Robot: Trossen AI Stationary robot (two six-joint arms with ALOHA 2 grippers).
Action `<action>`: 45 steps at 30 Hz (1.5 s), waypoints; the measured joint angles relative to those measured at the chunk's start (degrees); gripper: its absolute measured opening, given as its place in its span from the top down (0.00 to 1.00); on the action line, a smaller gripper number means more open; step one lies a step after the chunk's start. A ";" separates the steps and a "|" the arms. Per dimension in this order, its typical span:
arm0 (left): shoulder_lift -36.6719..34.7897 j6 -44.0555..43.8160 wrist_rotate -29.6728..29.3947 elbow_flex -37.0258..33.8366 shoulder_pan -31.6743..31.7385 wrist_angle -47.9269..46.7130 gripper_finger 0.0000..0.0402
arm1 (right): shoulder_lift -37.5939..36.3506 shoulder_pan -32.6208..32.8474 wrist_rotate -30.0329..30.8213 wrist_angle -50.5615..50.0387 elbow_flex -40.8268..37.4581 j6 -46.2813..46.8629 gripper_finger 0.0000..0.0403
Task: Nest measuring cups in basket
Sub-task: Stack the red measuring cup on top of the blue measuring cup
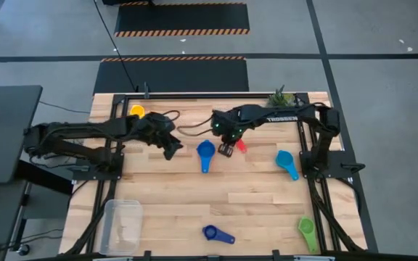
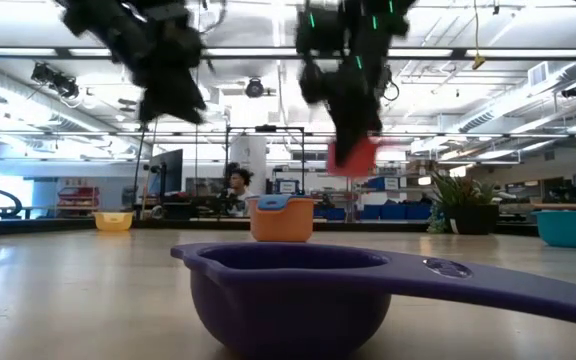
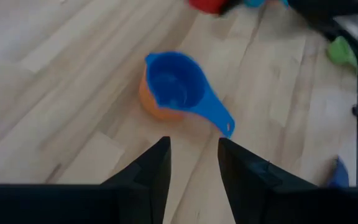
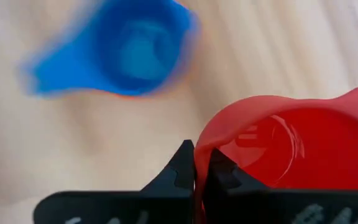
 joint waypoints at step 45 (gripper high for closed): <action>-13.92 8.98 1.62 0.06 0.90 -14.55 0.65 | 22.69 3.93 -2.36 1.61 22.29 28.28 0.87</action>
